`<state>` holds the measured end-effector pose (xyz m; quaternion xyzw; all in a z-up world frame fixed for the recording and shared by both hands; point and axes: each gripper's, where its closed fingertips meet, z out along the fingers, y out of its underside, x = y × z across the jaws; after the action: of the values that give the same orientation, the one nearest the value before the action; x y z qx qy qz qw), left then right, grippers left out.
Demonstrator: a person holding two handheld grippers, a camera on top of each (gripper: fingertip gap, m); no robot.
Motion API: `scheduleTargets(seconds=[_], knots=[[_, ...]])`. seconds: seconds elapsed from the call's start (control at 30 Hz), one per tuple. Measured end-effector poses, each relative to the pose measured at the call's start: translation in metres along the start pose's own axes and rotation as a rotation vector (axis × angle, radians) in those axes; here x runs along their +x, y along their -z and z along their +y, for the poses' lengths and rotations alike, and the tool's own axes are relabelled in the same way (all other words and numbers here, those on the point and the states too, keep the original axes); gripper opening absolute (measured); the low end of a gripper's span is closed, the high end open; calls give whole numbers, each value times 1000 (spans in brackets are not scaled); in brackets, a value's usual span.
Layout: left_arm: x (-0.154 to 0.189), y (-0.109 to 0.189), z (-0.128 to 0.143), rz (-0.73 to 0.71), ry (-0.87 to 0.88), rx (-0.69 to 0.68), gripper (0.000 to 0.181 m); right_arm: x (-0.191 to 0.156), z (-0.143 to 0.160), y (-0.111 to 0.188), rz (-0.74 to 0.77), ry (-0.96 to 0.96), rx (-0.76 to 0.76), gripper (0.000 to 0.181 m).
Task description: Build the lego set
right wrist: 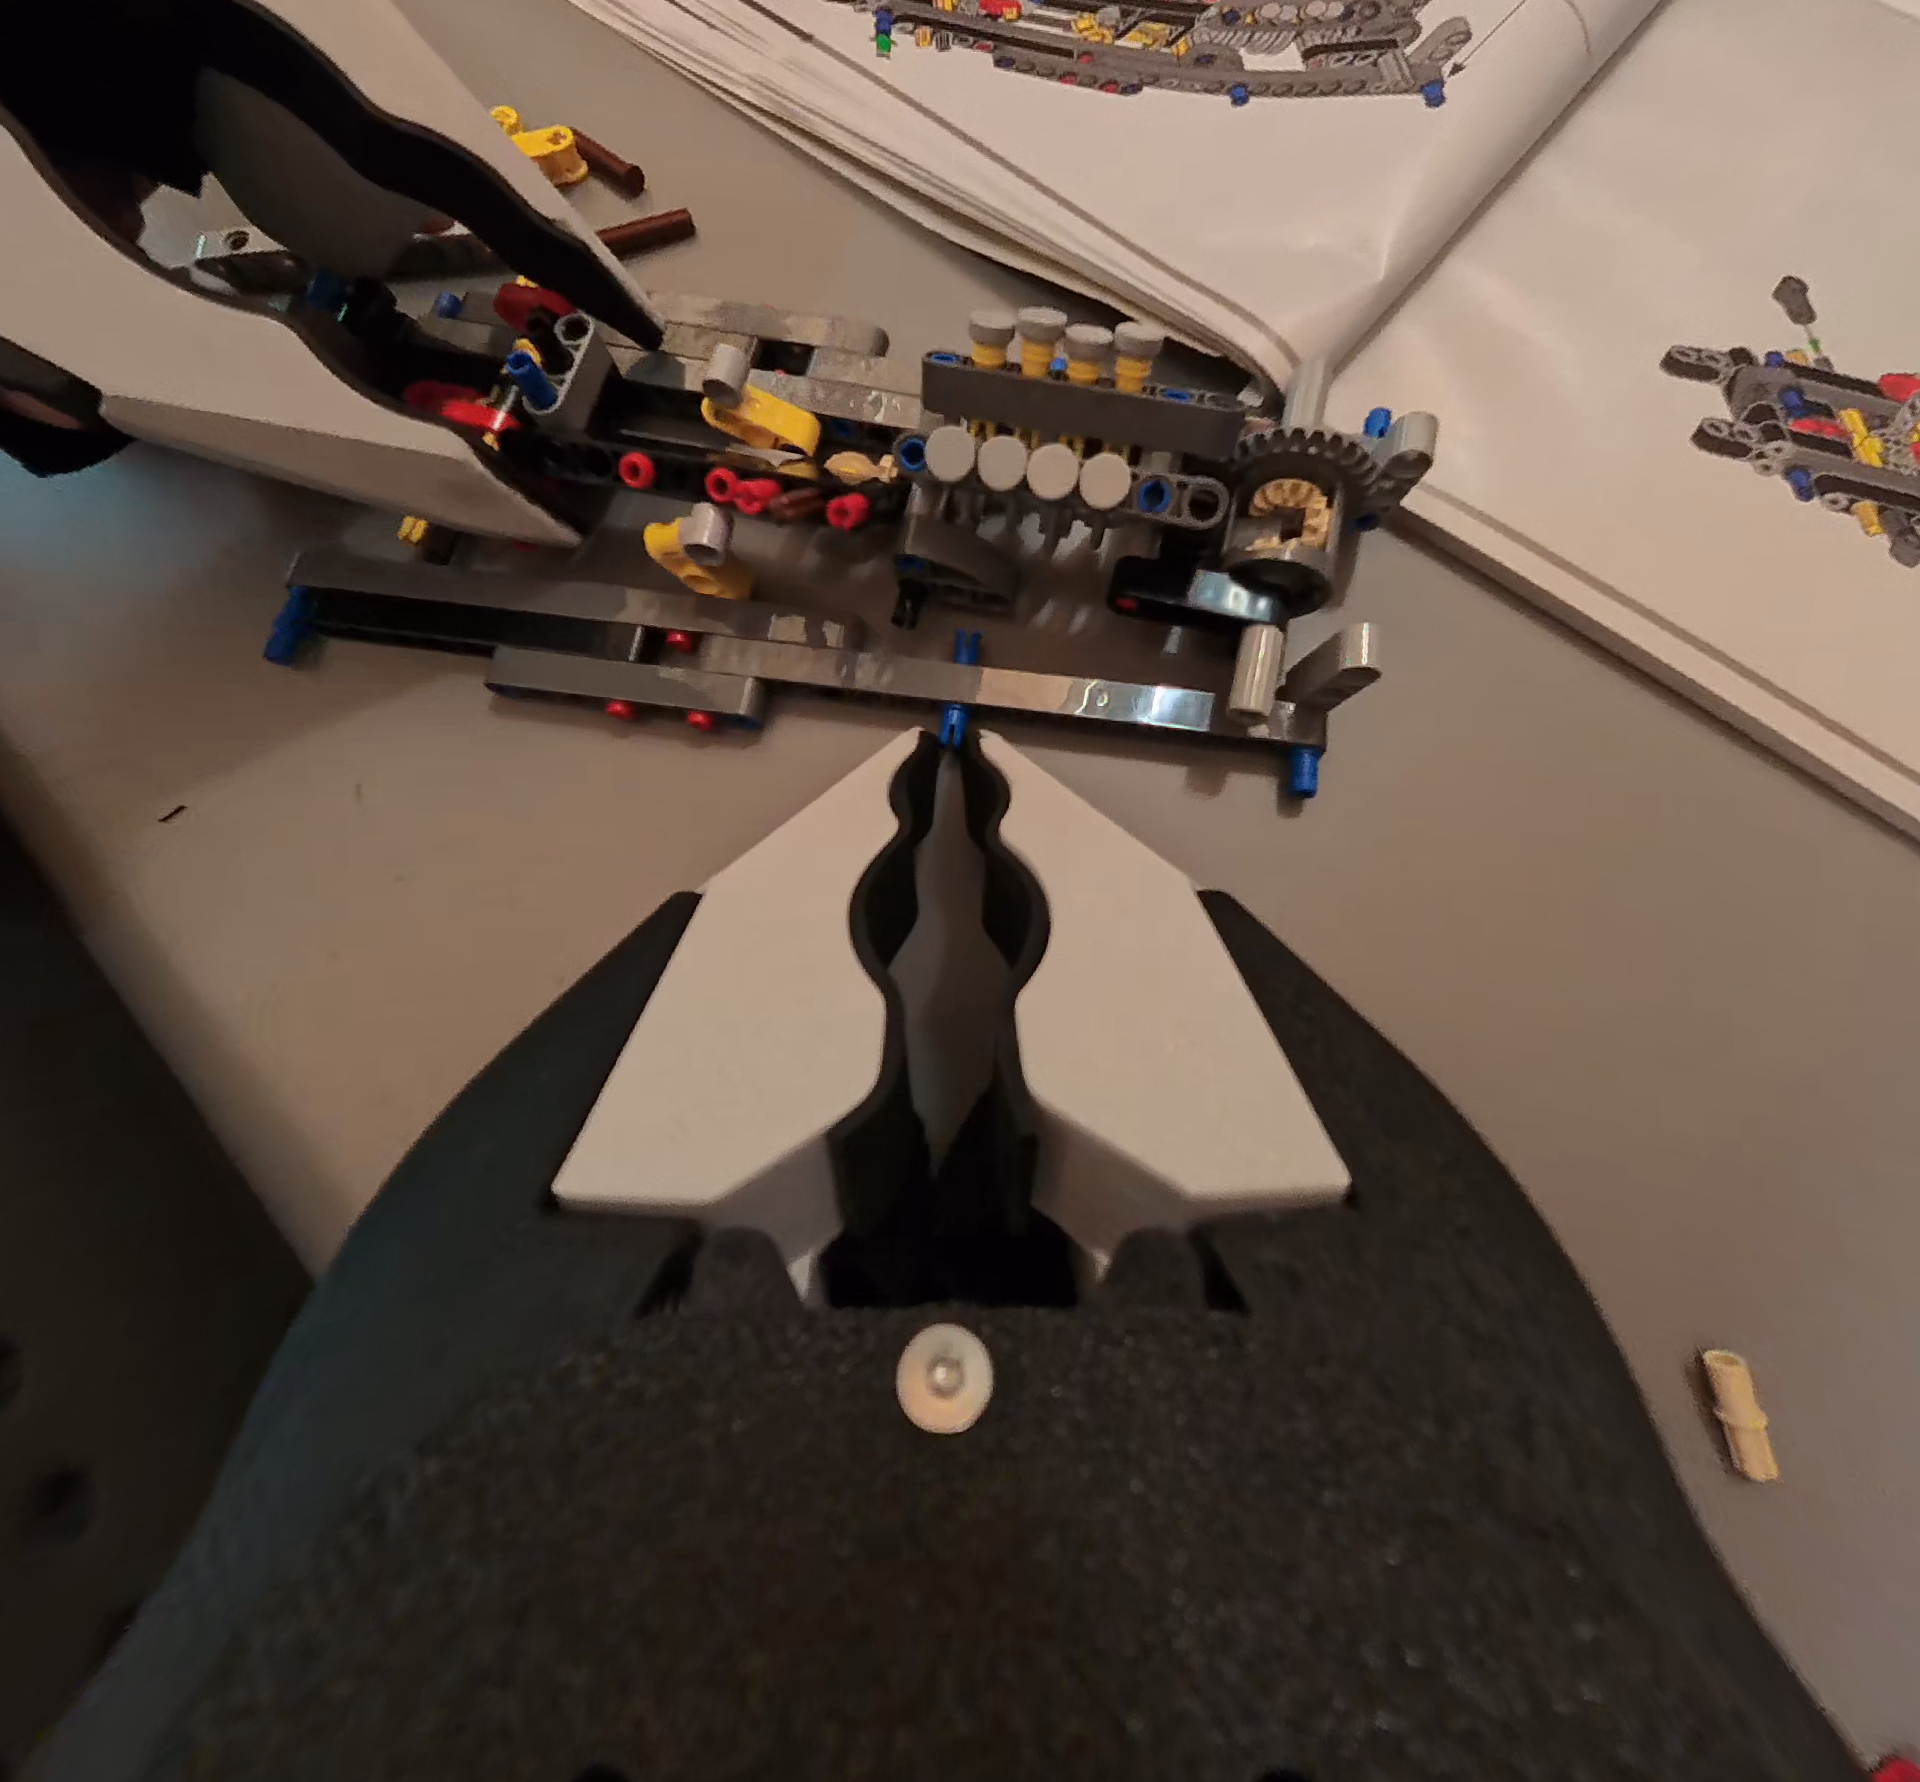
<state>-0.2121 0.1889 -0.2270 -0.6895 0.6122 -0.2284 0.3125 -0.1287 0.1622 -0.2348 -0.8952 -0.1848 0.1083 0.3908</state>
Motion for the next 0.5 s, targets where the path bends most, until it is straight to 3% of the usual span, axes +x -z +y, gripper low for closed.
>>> scheduleTargets(seconds=[0.17,0.3,0.43,0.5], knots=[[1,-1,0,-37,-9,-19,41,-1,-9,12,-55,9,48,12],[4,-1,-1,-36,0,-24,41,33,-24,26,-37,30,133,16],[5,-2,-2,-55,-21,-38,41,60,-7,16,-26,15,-30,22],[6,-2,-2,-54,-23,-37,41,62,-6,13,-36,6,-15,24]])
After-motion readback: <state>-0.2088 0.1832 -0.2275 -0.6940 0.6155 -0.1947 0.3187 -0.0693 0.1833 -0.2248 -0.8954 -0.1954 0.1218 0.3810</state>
